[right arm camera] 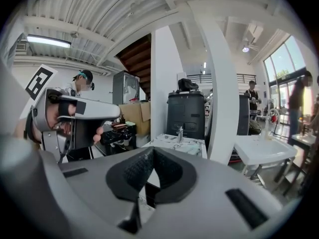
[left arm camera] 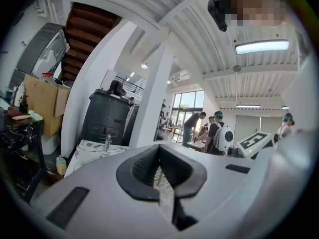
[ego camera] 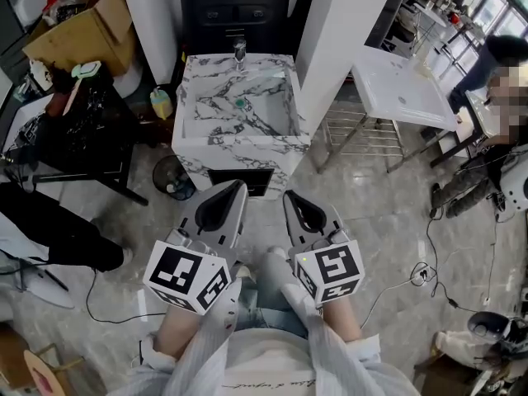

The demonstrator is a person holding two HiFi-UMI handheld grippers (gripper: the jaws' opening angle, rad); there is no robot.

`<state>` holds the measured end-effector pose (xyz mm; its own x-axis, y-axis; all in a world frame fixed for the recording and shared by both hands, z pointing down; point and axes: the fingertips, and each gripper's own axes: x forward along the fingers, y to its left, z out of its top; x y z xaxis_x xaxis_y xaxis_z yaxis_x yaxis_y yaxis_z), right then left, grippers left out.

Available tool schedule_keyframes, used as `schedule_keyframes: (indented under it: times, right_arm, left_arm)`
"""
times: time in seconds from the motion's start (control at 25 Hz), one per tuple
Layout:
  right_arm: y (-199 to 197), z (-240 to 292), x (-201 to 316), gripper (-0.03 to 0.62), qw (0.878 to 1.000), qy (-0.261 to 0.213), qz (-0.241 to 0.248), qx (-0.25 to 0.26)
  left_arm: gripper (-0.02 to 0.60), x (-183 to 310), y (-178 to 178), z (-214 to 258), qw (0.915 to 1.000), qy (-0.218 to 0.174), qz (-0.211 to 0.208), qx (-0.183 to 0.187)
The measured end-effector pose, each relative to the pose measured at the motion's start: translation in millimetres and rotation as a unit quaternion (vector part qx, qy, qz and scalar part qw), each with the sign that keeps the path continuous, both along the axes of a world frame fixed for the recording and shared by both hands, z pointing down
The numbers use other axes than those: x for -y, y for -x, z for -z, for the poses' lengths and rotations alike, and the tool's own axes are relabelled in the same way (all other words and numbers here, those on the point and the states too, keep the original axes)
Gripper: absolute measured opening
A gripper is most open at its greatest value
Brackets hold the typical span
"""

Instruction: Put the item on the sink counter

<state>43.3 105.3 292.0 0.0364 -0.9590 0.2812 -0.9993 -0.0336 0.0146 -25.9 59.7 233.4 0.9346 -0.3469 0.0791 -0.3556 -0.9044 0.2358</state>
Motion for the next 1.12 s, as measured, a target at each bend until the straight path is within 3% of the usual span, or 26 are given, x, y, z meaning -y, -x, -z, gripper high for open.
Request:
schedule_keyframes:
  times: [0.48, 1.12]
  right_arm:
    - [-44.2, -10.3, 96.0, 0.009, 1.000, 0.010, 0.024, -0.011]
    - [-173.8, 7.7, 263.9, 0.009, 0.995, 0.014, 0.093, -0.028]
  left_arm:
    - [0.015, 85.6, -23.6, -11.3, 0.9993, 0.006, 0.038, 0.004]
    - [0.015, 235.8, -137.5, 1.9, 0.9936, 0.006, 0.113, 0.006]
